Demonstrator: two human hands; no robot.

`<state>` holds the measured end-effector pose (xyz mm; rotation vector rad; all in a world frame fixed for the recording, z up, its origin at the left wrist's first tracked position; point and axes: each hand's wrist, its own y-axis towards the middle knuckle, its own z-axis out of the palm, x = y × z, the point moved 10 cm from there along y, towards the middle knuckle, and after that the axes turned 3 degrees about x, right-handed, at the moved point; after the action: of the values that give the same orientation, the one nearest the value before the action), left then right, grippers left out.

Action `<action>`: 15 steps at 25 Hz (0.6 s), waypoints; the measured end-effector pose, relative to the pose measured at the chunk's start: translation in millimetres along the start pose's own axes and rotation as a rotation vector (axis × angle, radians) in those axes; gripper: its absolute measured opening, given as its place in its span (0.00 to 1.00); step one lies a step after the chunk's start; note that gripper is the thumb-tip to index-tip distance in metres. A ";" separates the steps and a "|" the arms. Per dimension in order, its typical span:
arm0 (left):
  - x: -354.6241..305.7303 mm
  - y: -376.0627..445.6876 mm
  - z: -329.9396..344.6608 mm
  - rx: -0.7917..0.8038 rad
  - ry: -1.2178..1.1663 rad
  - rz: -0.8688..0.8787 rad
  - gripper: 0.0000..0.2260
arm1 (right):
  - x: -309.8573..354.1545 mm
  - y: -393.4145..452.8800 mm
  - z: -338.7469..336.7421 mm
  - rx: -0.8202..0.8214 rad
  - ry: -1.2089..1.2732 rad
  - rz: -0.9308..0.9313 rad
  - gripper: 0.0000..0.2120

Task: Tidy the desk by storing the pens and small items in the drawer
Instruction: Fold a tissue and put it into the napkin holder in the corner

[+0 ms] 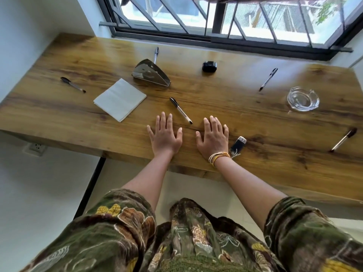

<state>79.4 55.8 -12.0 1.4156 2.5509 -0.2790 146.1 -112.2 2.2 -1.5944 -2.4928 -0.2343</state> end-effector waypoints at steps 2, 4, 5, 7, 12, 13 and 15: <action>0.2 -0.2 -0.2 -0.007 0.003 -0.002 0.30 | 0.1 0.6 0.0 0.002 -0.001 0.000 0.29; 0.6 1.4 -0.7 -0.005 -0.004 0.000 0.30 | 0.7 0.5 0.1 -0.006 0.003 -0.005 0.29; 0.8 1.3 -0.3 -0.001 -0.006 0.000 0.30 | 0.4 0.2 0.2 -0.011 0.005 -0.009 0.29; 0.5 0.1 -0.6 -0.009 0.014 0.006 0.30 | 0.8 1.4 1.0 -0.009 0.003 -0.017 0.29; 0.7 -2.0 -0.7 0.019 0.014 0.026 0.29 | 5.5 3.0 0.6 -0.003 -0.017 -0.021 0.29; 1.5 -1.6 -3.4 0.009 -0.016 0.034 0.28 | 6.3 6.2 -0.7 -0.006 0.031 0.014 0.29; 6.8 0.6 -15.7 -0.053 -0.081 0.063 0.26 | 12.8 14.3 -5.9 -0.037 0.192 0.114 0.31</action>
<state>75.0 65.8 1.2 1.4328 2.4261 -0.2511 154.1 -96.3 11.4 -1.6376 -2.2591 -0.4003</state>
